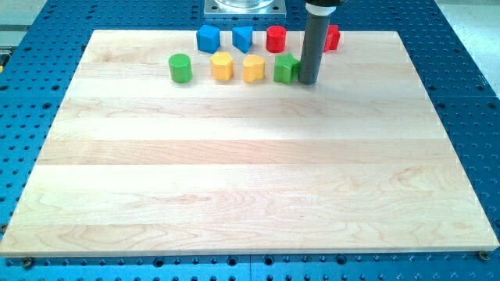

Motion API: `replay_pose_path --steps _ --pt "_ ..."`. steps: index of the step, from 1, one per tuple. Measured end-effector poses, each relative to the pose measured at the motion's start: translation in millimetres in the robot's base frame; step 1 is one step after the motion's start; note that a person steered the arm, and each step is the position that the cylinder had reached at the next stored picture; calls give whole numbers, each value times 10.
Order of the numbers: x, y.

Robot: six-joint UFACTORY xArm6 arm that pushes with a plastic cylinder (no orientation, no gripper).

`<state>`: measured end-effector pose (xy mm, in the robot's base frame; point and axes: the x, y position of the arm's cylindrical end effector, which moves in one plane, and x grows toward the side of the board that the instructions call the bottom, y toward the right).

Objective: Push the red blocks into heart

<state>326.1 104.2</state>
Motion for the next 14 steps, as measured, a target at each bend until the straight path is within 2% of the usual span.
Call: replay_pose_path --steps 2,3,4,5,7,9,10,12,14 --pt "19 28" --pt "-85 553" --pt "-418 1092" --pt "-750 1166" --pt "-1097 1166" --pt "-1305 661" --pt "-1288 319" --pt "-1072 460" --pt "-745 283"
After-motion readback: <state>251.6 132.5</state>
